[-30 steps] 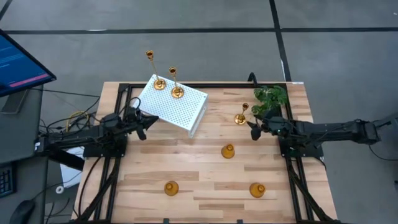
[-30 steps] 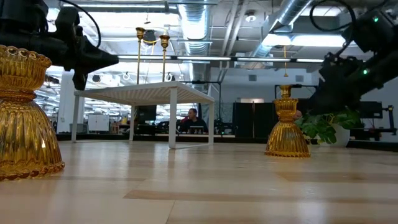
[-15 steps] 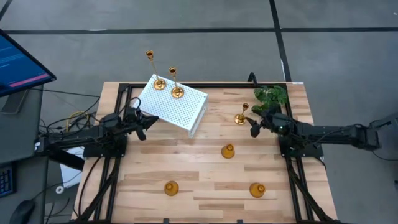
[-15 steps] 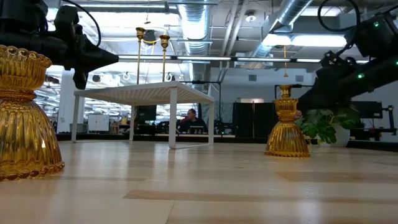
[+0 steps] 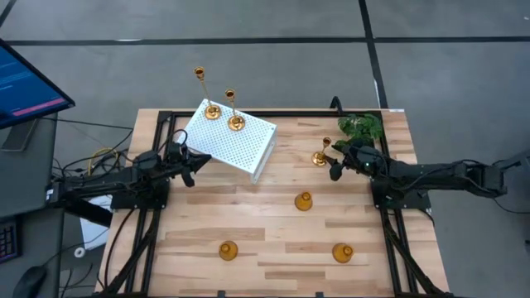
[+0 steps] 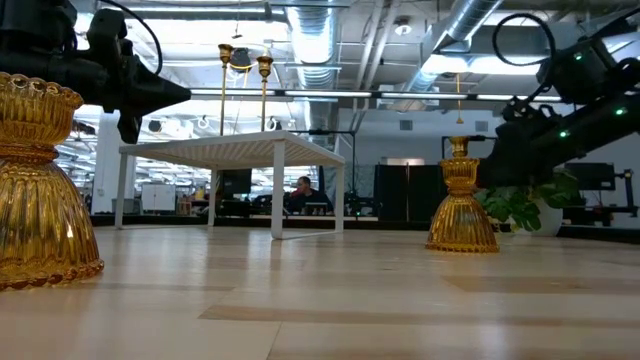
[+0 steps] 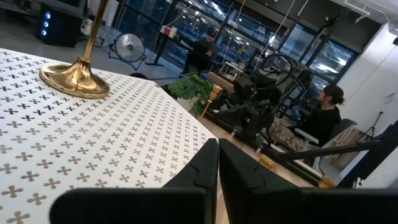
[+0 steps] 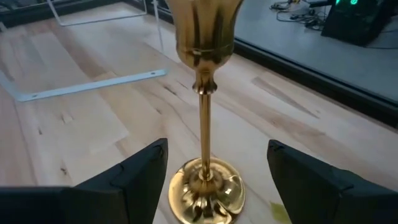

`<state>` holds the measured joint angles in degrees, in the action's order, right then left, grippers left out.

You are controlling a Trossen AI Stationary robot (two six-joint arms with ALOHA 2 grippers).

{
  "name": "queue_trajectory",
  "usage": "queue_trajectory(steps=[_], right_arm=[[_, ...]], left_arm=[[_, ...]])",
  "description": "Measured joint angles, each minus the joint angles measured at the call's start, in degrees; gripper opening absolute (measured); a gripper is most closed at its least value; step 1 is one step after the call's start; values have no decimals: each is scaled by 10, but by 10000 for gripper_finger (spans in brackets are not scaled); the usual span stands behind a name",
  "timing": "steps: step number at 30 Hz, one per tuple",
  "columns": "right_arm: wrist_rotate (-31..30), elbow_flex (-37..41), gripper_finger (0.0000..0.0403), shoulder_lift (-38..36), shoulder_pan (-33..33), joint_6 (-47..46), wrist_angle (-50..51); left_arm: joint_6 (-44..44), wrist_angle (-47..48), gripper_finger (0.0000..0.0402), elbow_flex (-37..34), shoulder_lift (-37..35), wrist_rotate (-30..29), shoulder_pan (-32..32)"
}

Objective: Pick & Place candle stick holders
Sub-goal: Put the gold candle holder on the shelf aligned with the other gold candle holder

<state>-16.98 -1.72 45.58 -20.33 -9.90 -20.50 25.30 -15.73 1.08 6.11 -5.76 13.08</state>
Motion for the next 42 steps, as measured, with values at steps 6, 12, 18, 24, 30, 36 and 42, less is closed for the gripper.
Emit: queue_trajectory(steps=[6, 12, 18, 24, 30, 36, 42], right_arm=[[21, 0, 265, 86, -9, 0, -69], [22, -20, 265, 165, -9, 2, -124], [22, -62, 255, 235, -8, 4, -122], [22, -70, 188, 257, -1, -6, -121], [21, -70, 117, 252, 1, -2, -121], [22, -70, 24, 240, 1, -2, -112], [21, -97, 14, 219, 0, -4, -80]], left_arm=[[0, 0, 12, 0, 0, 0, 0], [0, 0, 12, 0, 0, 0, 0], [0, 2, 12, 0, 0, 0, 0], [0, 2, 12, 0, 0, 0, 0], [0, 2, 12, 0, 0, 0, 0], [0, 2, 12, 0, 0, 0, 0], [0, 2, 12, 0, 0, 0, 0]])
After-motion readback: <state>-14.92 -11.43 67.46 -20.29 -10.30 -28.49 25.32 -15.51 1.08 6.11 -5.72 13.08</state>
